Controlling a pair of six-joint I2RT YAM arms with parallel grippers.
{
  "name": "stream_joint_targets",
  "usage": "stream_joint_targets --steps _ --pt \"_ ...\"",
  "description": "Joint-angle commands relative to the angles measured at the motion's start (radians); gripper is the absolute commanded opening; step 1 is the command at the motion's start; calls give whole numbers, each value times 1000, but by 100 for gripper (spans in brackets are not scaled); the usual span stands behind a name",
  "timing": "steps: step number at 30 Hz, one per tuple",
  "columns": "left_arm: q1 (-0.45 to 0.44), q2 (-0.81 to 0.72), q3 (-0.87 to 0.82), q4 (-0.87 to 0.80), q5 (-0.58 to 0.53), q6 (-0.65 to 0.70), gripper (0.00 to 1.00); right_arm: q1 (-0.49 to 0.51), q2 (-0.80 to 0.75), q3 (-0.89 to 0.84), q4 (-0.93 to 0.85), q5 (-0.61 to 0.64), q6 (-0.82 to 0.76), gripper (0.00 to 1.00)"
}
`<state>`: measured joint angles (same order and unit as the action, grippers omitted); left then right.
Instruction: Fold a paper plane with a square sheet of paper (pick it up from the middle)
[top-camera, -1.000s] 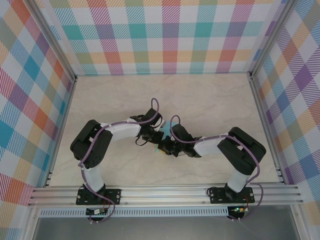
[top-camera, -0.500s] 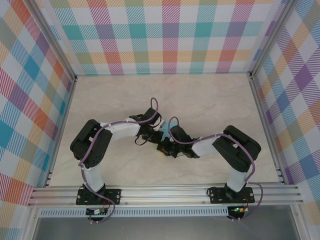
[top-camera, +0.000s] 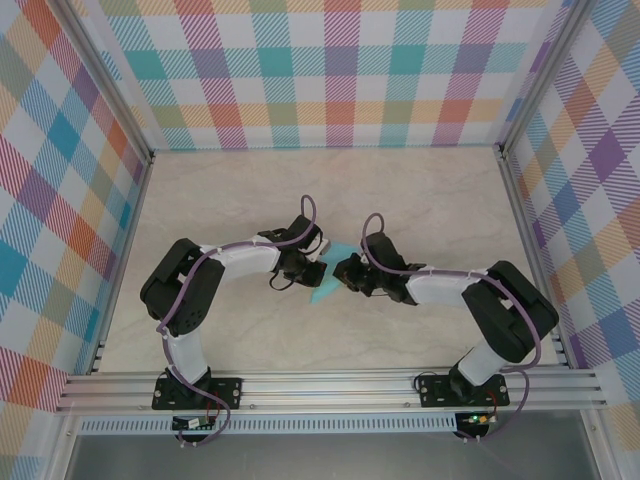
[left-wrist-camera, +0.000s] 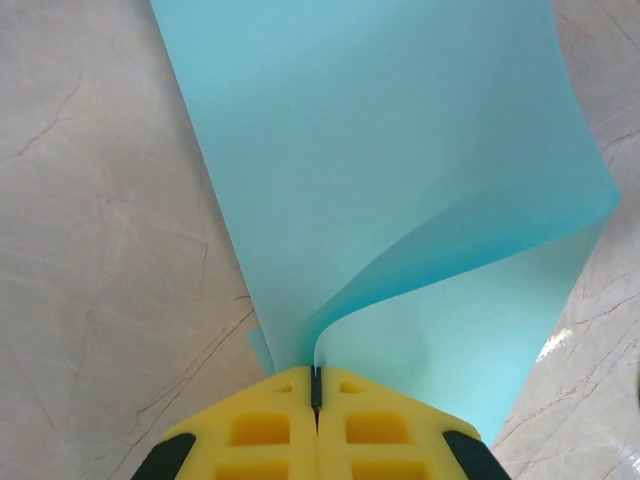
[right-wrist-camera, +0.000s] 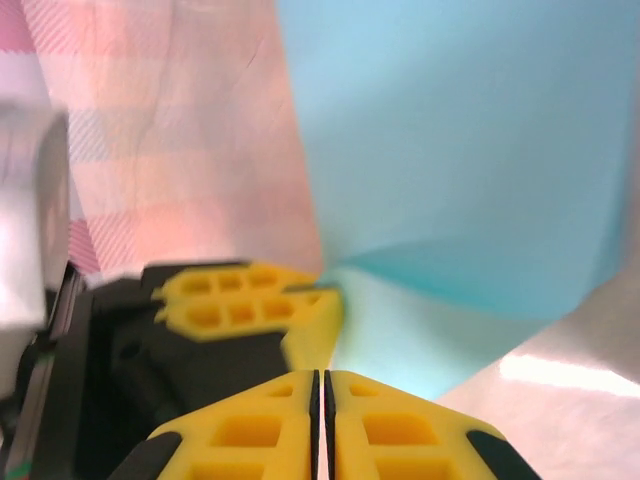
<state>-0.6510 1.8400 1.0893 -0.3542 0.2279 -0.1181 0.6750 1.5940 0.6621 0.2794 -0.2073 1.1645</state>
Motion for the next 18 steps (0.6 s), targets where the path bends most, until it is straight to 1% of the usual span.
stream_joint_targets --steps 1,5,9,12,15,18 --pt "14 38 -12 -23 13 3 0 -2 51 31 -32 -52 -56 12" --pt "13 36 -8 -27 11 3 0 -5 111 53 -34 -40 -54 12" --pt "13 33 -7 -35 4 6 0 -17 138 53 -78 -25 -57 12" --pt "13 28 -11 -40 -8 8 0 -17 123 71 -172 -8 -62 12" --pt "14 28 -9 -42 -7 8 0 -19 81 82 -211 1 -71 12" --pt "13 27 -7 -42 -6 7 0 -32 55 97 -192 -36 -95 13"
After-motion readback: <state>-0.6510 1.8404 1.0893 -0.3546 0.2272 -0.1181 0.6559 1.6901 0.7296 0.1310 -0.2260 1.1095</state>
